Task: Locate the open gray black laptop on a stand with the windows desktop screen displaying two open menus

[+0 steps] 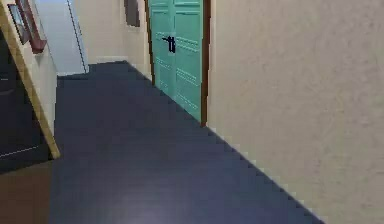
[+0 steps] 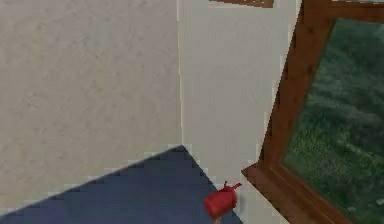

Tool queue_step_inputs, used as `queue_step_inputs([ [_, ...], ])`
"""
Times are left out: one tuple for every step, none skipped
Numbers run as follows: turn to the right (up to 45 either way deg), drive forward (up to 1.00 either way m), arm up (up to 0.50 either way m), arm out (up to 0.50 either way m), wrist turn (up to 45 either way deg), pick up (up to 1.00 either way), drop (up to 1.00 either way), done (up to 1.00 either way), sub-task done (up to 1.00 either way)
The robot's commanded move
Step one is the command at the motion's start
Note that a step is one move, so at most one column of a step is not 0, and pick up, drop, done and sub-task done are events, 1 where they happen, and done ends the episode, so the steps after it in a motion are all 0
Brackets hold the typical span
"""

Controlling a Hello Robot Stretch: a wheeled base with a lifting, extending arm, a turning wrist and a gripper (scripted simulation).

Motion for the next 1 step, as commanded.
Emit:
queue_step_inputs([
  [39.0, 0.00, 0.00, 0.00, 0.0, 0.00, 0.00, 0.00, 0.00],
])
